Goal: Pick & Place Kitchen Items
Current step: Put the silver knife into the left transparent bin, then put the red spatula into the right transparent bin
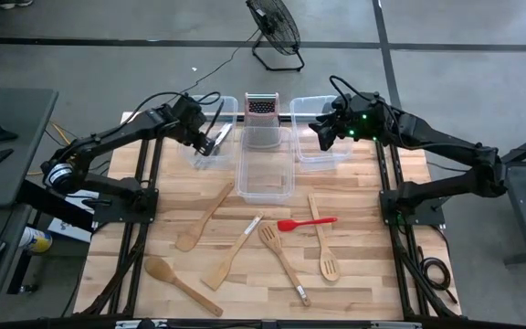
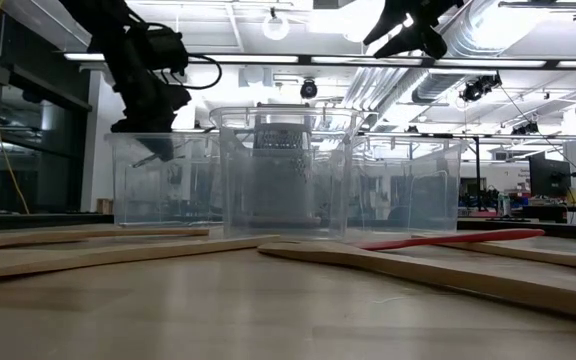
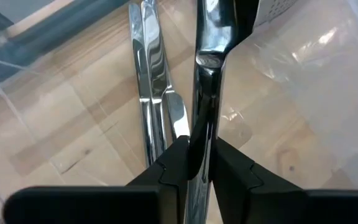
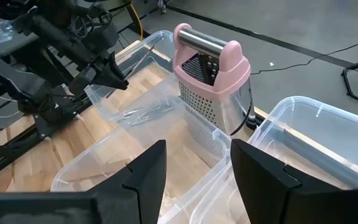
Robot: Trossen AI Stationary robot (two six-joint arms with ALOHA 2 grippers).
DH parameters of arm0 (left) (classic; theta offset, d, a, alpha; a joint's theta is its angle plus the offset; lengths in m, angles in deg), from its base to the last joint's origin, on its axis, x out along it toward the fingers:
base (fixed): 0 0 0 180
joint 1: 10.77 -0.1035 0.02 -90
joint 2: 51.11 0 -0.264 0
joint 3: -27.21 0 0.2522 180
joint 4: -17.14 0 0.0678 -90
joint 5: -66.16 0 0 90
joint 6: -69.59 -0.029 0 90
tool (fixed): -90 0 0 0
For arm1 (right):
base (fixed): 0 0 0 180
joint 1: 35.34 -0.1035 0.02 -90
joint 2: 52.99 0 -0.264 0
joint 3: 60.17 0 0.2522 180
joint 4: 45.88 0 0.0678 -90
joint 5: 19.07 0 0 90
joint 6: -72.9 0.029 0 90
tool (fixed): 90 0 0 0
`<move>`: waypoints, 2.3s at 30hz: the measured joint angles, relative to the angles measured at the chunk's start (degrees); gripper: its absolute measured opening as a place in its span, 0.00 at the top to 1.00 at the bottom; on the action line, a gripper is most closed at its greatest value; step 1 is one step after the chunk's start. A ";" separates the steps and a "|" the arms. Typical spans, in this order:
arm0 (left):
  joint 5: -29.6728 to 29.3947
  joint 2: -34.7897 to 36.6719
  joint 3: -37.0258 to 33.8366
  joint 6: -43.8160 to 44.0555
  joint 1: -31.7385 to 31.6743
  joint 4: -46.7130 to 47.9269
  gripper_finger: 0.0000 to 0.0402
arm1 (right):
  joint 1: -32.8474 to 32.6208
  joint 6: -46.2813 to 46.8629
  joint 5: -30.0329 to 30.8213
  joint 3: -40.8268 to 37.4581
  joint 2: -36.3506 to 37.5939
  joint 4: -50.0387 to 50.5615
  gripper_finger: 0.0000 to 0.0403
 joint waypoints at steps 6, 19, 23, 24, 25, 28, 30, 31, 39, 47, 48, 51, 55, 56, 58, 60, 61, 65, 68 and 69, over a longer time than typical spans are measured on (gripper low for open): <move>-0.28 0.00 0.00 -0.06 0.00 0.27 0.80 | 0.00 0.22 0.00 0.00 0.00 0.44 0.57; -1.86 0.96 4.75 -1.53 0.00 3.84 0.78 | 0.00 -0.70 -2.99 0.00 0.00 5.23 0.57; -1.99 0.96 10.94 -1.51 0.00 7.52 0.78 | -0.07 -3.42 -7.93 0.00 0.00 7.23 0.57; -2.00 0.96 12.58 -1.50 0.02 8.14 0.78 | -0.07 -4.06 -9.72 0.00 0.07 7.49 0.57; -1.99 0.96 14.20 -1.46 0.02 9.02 0.78 | -0.04 -4.93 -11.93 0.00 0.29 7.85 0.57; -2.03 1.42 18.46 -0.92 0.02 11.50 0.78 | -0.07 -8.93 -17.88 0.00 0.65 8.49 0.57; -2.02 2.65 20.38 0.10 0.02 11.70 0.78 | -0.47 -11.46 -20.11 0.00 0.78 9.86 0.57; -2.02 3.57 20.91 0.96 0.06 11.70 0.78 | -0.91 -12.12 -20.80 0.00 0.79 10.30 0.57; -8.14 12.45 21.16 7.97 7.01 12.61 0.78 | -8.04 -18.93 -18.64 0.00 0.70 16.42 0.57; -16.57 14.47 21.16 11.96 21.38 12.57 0.78 | -17.20 -21.94 -12.12 0.00 -0.22 24.65 0.57; -17.20 14.45 21.16 12.05 23.04 12.56 0.78 | -17.98 -21.88 -12.02 0.00 -0.66 25.43 0.57; -19.97 14.43 21.16 12.21 27.28 12.56 0.78 | -20.47 -20.68 -12.00 0.00 -3.07 26.08 0.57; -21.51 14.43 21.16 12.61 31.06 12.55 0.78 | -23.82 -18.06 -11.98 0.00 -8.85 26.19 0.57; -21.53 14.43 21.16 12.61 31.77 12.56 0.78 | -24.56 -18.01 -11.91 0.00 -10.50 26.14 0.57; -21.51 14.43 21.16 12.61 33.10 12.67 0.78 | -25.93 -18.00 -11.04 0.00 -14.01 25.64 0.57; -21.51 14.43 21.16 12.63 34.51 12.91 0.78 | -27.06 -17.94 -10.84 0.00 -17.44 25.51 0.57; -21.49 14.43 21.16 12.71 35.15 13.13 0.78 | -27.62 -17.76 -10.91 0.00 -19.23 25.64 0.57; -21.47 14.43 21.16 13.59 37.43 14.08 0.78 | -29.98 -16.14 -10.97 0.00 -25.53 25.64 0.57; -21.53 14.43 21.16 13.57 38.50 13.98 0.78 | -31.63 -15.16 -10.49 0.00 -29.89 25.53 0.57; -21.55 14.43 21.16 13.57 38.81 14.02 0.78 | -32.05 -14.88 -10.01 0.00 -31.20 25.55 0.57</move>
